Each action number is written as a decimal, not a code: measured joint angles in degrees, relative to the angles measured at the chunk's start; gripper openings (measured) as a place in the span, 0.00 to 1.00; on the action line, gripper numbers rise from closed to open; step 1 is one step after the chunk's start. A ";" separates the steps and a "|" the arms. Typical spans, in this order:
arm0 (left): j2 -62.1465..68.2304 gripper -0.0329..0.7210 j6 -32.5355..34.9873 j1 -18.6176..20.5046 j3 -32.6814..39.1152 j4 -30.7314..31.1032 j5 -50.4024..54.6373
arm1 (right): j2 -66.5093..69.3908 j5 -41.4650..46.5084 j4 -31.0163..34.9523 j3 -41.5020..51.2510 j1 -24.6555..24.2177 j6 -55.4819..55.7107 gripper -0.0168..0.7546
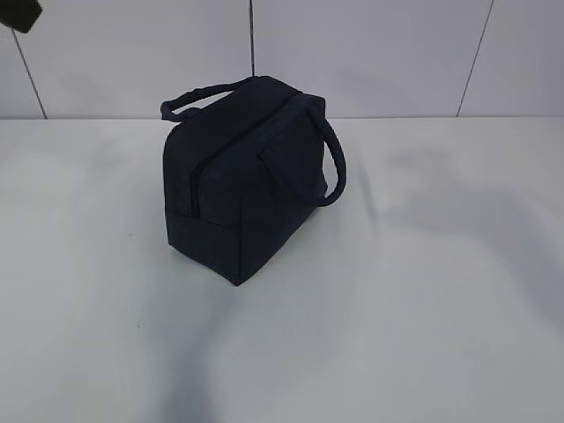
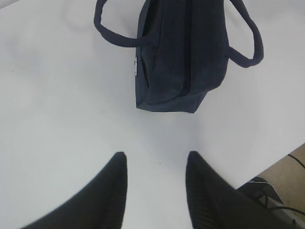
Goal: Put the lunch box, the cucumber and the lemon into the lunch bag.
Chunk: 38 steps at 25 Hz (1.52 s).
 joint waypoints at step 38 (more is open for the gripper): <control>-72.67 0.37 -0.26 0.00 51.69 0.44 -1.16 | -49.94 0.71 -2.20 33.82 0.00 2.83 0.39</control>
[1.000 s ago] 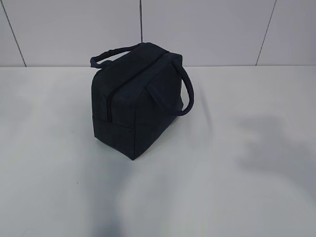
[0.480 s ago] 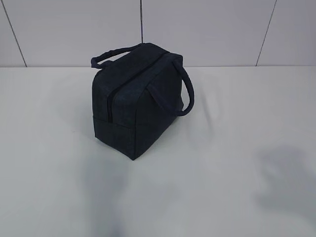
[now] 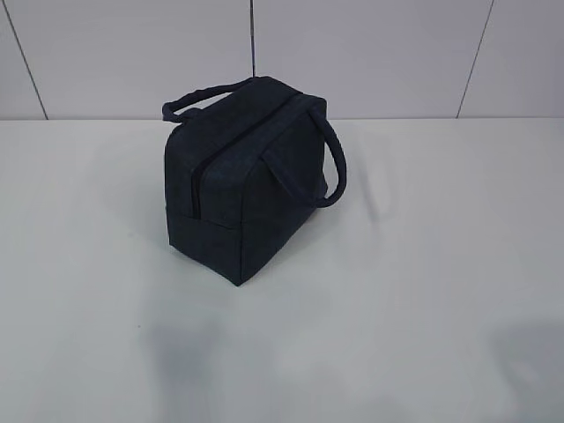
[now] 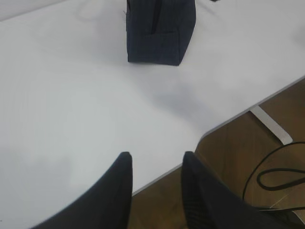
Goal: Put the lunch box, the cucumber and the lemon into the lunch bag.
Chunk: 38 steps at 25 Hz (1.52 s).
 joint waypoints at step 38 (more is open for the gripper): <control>-8.20 0.36 -0.17 0.00 11.33 5.14 -7.36 | -2.19 -5.70 -9.15 9.07 0.00 -2.44 0.39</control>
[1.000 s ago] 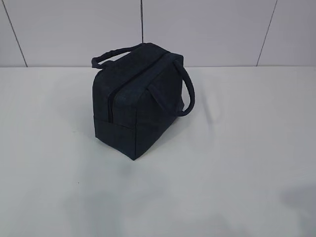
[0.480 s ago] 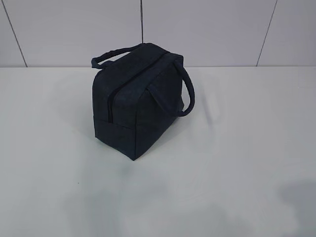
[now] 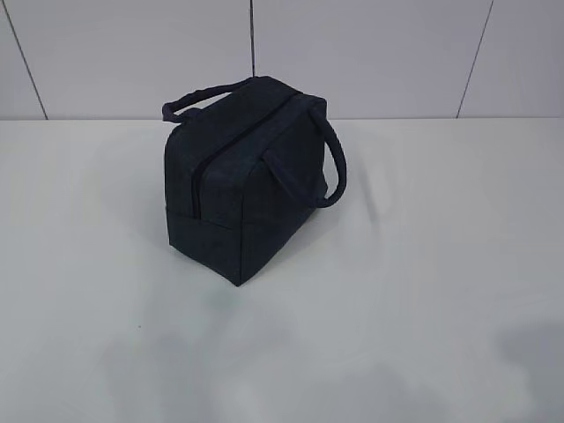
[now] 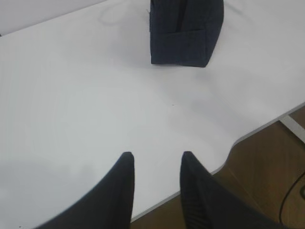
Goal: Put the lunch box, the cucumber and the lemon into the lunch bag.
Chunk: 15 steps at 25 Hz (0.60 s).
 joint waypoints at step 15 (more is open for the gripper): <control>0.00 0.36 0.00 1.35 0.15 -0.36 -0.10 | 0.00 -1.54 0.00 0.72 0.00 0.20 0.39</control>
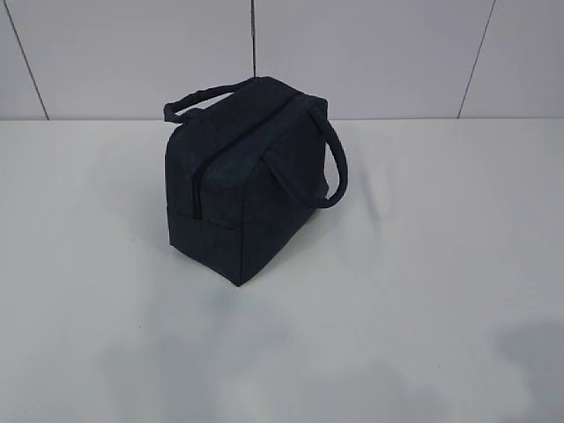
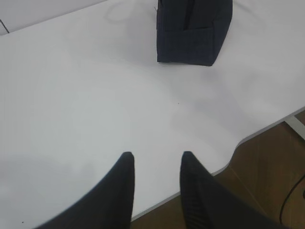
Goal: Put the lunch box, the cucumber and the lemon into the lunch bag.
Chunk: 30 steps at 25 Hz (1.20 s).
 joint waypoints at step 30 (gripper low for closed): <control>0.00 0.36 0.00 17.97 0.00 -3.72 0.00 | 0.00 -0.12 -0.02 0.00 -6.06 0.00 0.39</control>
